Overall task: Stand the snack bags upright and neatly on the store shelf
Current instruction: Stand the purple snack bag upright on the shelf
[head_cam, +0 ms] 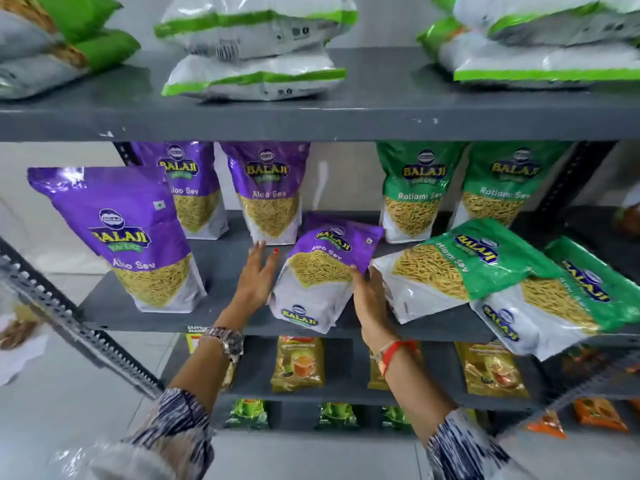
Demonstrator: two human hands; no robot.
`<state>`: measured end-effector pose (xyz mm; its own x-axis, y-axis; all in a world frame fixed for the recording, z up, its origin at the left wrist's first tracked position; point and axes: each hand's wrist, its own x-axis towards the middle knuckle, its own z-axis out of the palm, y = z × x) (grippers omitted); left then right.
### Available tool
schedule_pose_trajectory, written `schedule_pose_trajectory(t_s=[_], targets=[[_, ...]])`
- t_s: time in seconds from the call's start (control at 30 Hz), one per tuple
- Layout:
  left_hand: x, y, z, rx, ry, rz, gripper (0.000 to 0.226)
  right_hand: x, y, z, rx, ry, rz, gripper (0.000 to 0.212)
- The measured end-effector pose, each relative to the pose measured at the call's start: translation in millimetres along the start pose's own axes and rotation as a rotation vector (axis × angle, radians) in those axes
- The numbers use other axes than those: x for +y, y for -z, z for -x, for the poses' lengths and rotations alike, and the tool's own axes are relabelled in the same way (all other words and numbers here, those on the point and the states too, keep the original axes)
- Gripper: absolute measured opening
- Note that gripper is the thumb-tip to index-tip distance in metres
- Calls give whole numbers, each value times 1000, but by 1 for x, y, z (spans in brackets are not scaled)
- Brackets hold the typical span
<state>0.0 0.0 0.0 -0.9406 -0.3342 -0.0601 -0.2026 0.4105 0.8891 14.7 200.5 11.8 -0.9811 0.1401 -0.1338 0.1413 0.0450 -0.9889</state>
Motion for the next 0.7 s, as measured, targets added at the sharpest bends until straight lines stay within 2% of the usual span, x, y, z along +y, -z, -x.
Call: schedule_pose_trajectory(t_s=[0.1, 0.13, 0.27, 0.37, 0.47, 0.57, 0.7], targets=[[0, -5, -22, -46, 346, 293, 30, 11, -9, -11, 41, -140, -44, 32], [-2, -6, -27, -66, 410, 339, 25, 17, -13, -15, 36, -201, -90, 28], [-4, -8, -32, -237, 411, 399, 17, 25, -21, -28, 10, -396, -255, 21], [0, -11, -33, -294, 425, 480, 15, 31, -24, -36, 74, -455, -286, 16], [1, -11, -29, -270, 421, 518, 12, 32, -20, -36, 99, -487, -308, 32], [3, -7, -15, -209, 402, 496, 12, 34, -11, -26, 58, -393, -364, 47], [2, 3, 18, -103, 339, 537, 21, 28, -1, -7, 56, -269, -346, 19]])
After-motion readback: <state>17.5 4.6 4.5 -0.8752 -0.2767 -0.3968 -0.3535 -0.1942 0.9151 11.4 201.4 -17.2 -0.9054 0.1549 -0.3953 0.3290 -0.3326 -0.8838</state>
